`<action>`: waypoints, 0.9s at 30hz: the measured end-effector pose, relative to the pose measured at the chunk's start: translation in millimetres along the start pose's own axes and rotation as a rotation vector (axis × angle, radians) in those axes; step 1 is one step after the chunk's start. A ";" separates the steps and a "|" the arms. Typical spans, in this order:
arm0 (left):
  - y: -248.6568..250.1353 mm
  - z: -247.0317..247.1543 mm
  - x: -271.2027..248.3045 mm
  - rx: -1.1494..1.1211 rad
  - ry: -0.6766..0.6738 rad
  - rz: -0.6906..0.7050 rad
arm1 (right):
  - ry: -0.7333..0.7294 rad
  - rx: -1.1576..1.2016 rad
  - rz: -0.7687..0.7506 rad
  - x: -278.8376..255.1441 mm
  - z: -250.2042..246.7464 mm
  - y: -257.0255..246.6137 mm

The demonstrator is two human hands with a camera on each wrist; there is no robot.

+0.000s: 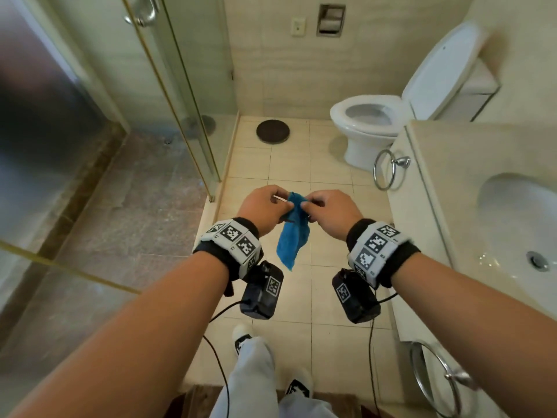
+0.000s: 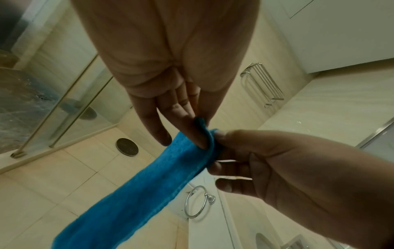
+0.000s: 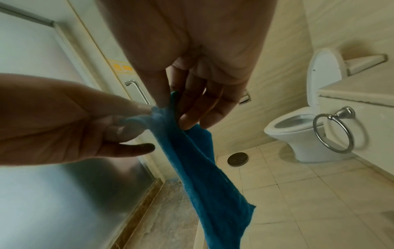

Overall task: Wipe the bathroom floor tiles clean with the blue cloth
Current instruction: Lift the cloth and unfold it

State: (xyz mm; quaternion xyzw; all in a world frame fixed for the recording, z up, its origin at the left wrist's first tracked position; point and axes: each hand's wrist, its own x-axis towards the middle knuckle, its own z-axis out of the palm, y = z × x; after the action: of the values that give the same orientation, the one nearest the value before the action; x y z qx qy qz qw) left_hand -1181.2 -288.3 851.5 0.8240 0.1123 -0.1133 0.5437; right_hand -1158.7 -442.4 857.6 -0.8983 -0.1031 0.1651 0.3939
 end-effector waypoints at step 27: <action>42.5 -131.3 153.6 0.248 -0.241 0.342 | 0.109 -0.221 -0.146 152.5 -43.8 -87.4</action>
State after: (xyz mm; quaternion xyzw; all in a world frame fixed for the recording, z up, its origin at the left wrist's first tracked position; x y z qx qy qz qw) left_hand -1013.8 -174.2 891.3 0.8720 -0.1094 -0.1302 0.4590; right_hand -1006.0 -365.4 917.5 -0.9339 -0.1643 0.0745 0.3087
